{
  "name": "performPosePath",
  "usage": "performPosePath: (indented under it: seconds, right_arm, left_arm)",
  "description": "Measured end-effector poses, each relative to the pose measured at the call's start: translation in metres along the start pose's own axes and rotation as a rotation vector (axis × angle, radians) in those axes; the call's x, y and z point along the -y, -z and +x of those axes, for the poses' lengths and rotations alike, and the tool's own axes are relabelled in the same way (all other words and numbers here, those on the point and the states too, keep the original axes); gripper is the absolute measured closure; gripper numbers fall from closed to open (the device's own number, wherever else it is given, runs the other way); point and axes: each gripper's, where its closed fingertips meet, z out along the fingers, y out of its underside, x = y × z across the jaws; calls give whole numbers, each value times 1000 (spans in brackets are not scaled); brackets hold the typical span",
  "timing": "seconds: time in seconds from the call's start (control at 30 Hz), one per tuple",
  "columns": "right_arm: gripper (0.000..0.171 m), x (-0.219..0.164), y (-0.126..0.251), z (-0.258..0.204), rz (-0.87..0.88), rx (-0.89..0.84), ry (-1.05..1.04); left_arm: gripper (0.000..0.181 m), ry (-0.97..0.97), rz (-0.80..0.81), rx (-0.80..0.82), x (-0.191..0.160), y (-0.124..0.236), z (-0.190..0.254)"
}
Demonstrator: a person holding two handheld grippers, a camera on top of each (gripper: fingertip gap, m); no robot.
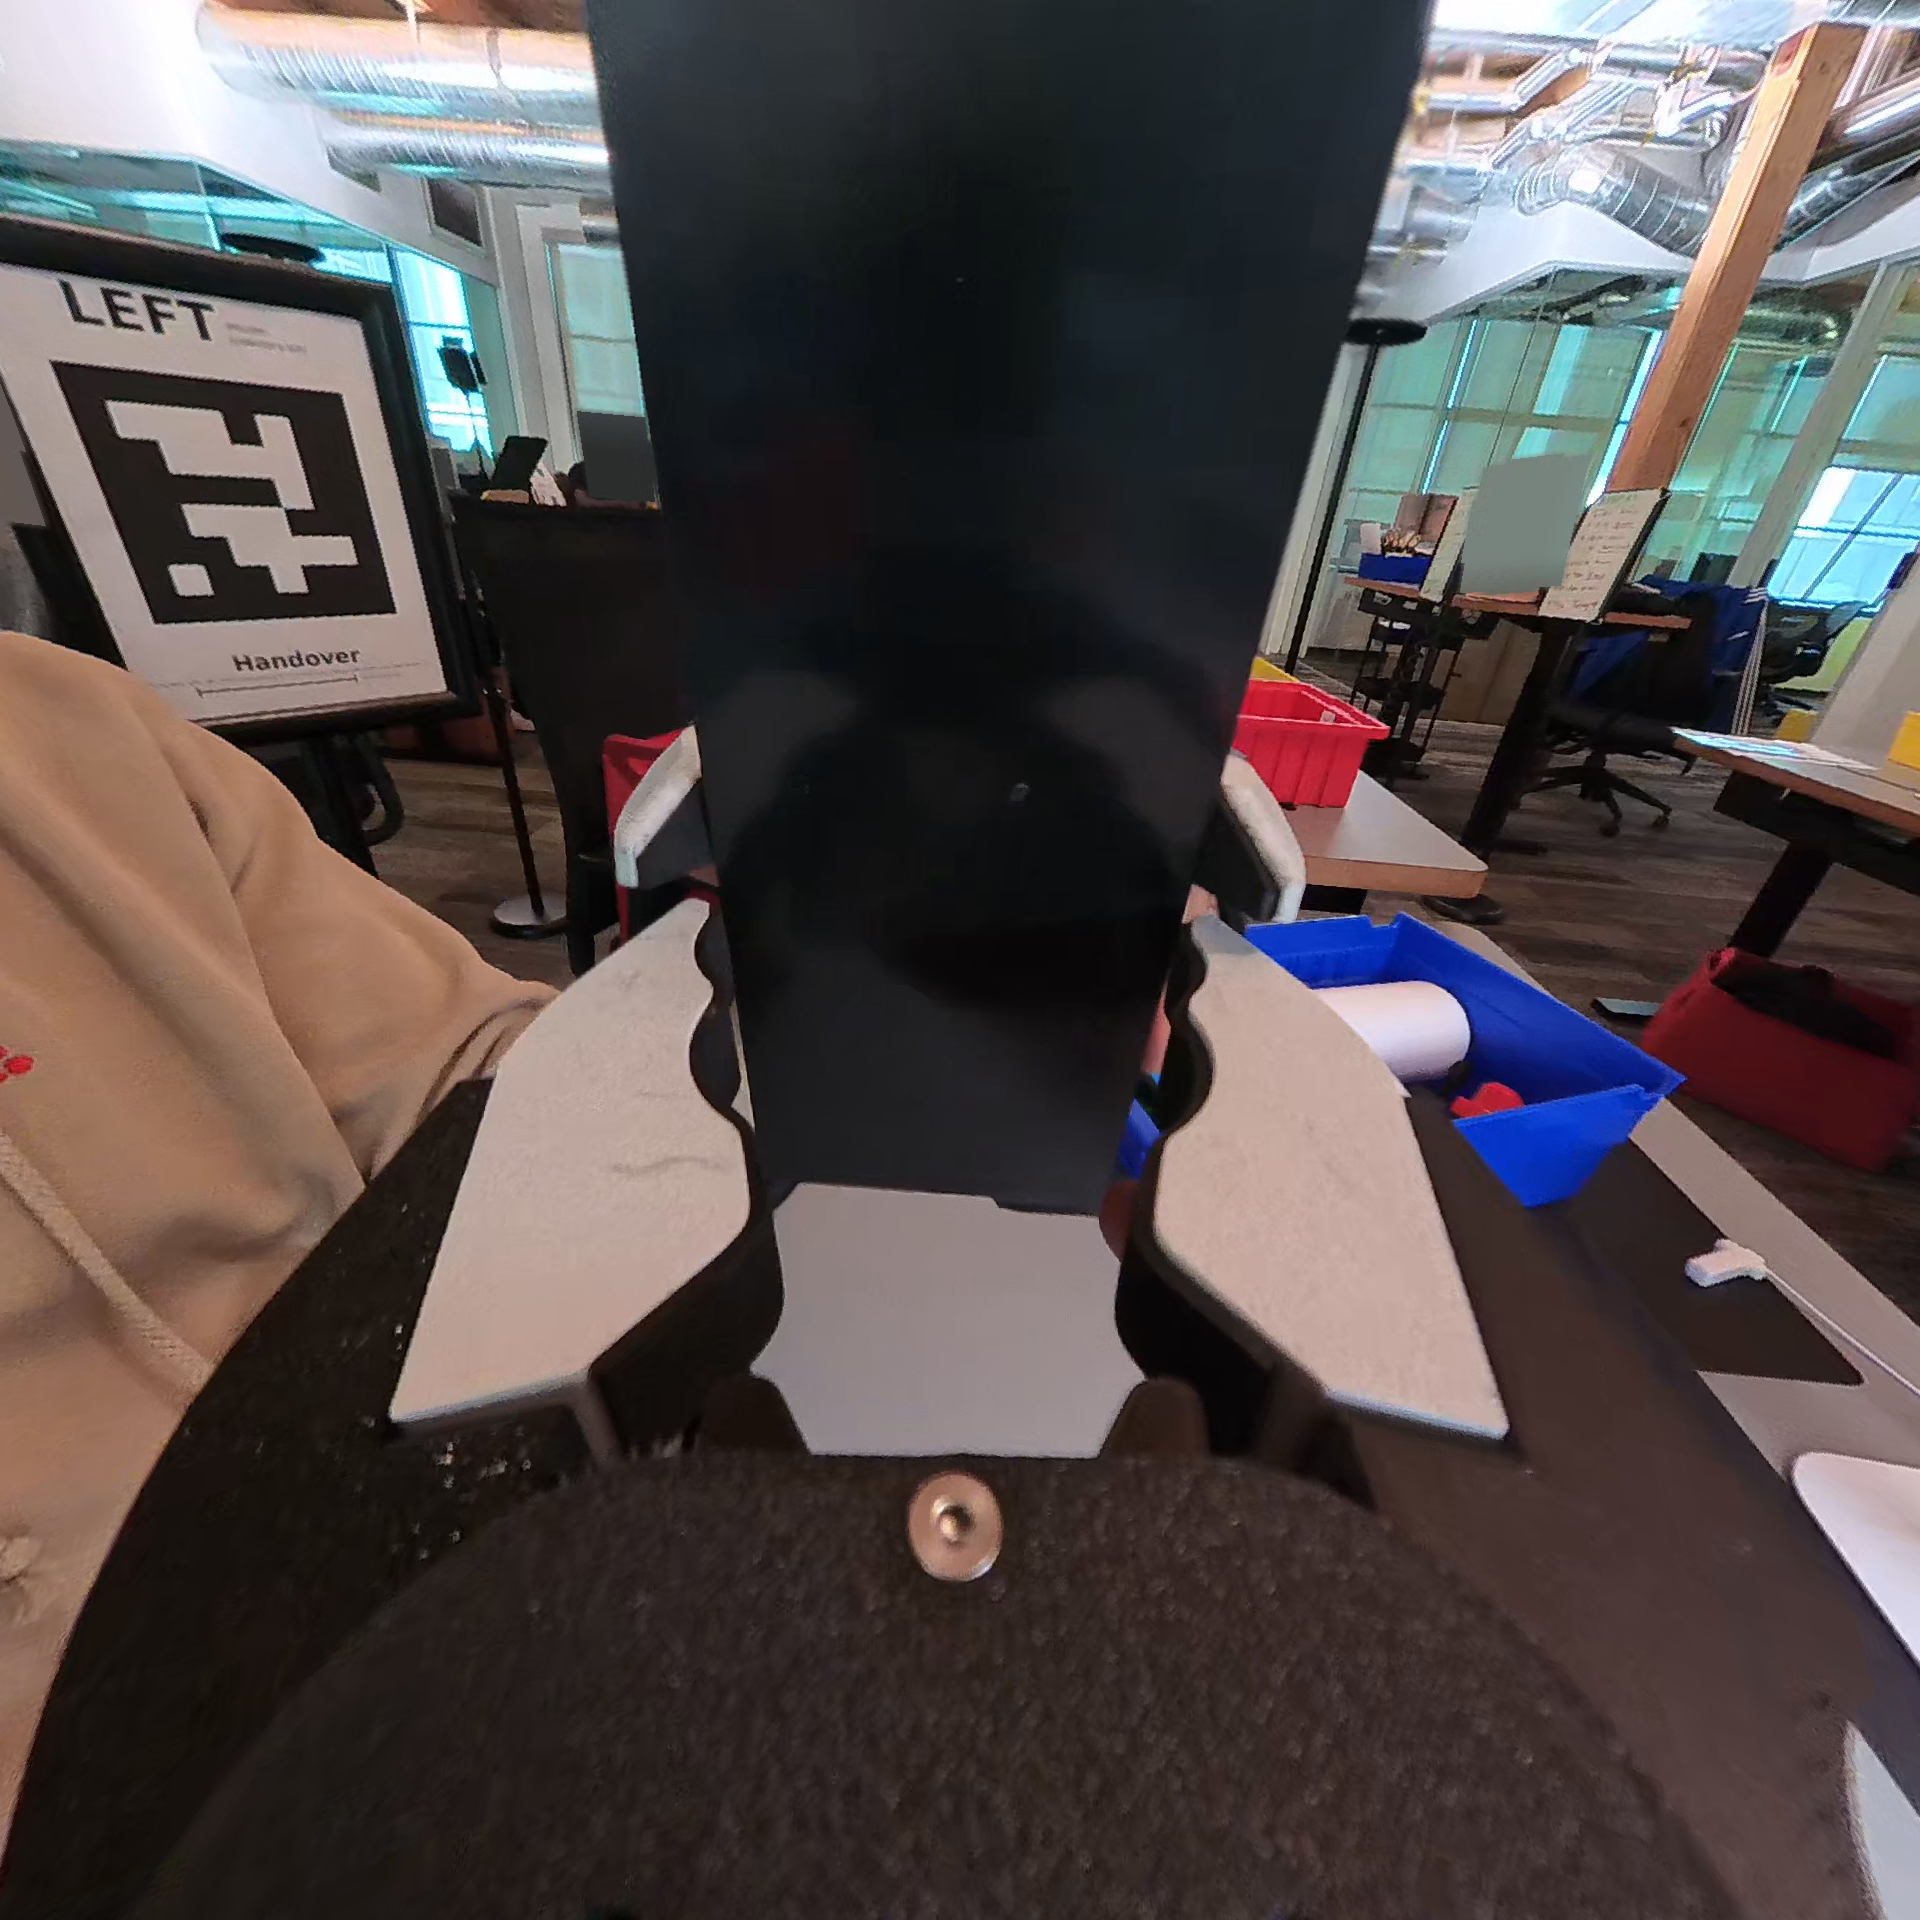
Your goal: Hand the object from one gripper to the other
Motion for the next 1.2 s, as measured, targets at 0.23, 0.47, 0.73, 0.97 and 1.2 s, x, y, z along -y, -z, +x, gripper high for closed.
performPosePath:
  seconds: [0.23,0.47,0.73,0.97,1.2]
  right_arm:
    - [91,18,30,9,71,-33,3]
    - [91,16,21,5,69,-24,13]
    - [92,26,27,9,103,-55,4]
    - [81,1,25,14,-4,-35,-27]
    - [89,-11,-2,7,-35,-14,-14]
  left_arm:
    - [88,51,-133,0,-28,5,-8]
    - [96,45,-132,-17,-34,-15,-4]
    - [96,25,-75,13,-22,-15,-8]
    - [97,41,46,26,3,2,-10]
    - [96,24,43,22,4,1,-7]
